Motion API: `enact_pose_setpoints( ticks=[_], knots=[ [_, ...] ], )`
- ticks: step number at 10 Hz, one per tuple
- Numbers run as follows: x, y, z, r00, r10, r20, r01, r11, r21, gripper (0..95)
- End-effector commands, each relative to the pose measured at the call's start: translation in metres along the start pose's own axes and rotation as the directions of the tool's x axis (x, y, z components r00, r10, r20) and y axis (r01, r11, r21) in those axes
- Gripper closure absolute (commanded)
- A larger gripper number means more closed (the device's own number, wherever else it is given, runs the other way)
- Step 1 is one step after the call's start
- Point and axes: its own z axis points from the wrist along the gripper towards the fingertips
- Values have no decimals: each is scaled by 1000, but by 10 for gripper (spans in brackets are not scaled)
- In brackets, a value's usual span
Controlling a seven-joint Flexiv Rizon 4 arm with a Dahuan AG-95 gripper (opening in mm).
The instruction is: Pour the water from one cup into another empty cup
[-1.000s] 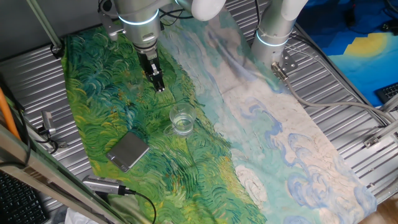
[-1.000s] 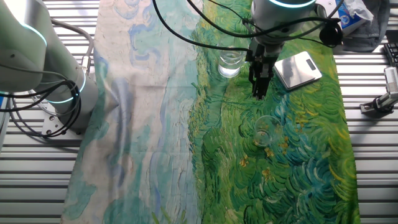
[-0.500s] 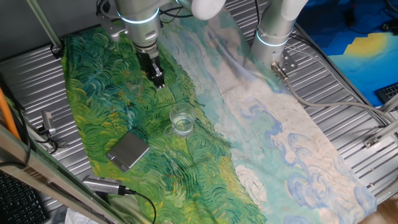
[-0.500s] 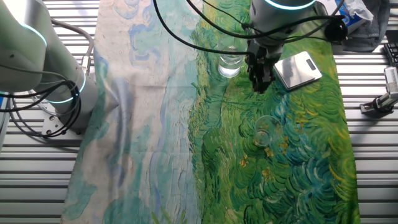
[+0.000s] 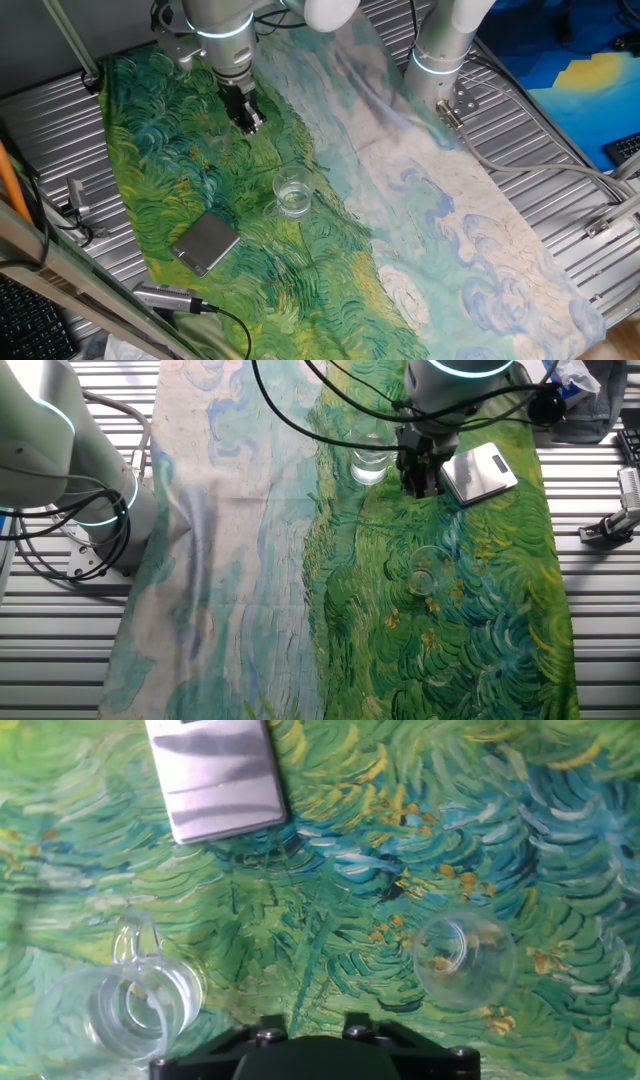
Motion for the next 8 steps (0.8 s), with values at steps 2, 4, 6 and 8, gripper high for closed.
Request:
enact_pose_setpoints(
  ticks=[2, 4, 6, 8],
  knots=[
    [-1, 2, 0, 1000, 18, -2, -18, 1000, -1, 950],
    [-19, 12, -1, 1000, 19, -12, -19, 1000, -1, 950],
    [-49, 27, -6, 999, 40, -35, -40, 999, 0, 950],
    [-84, 51, -10, 998, 44, -49, -43, 999, 4, 950]
  ],
)
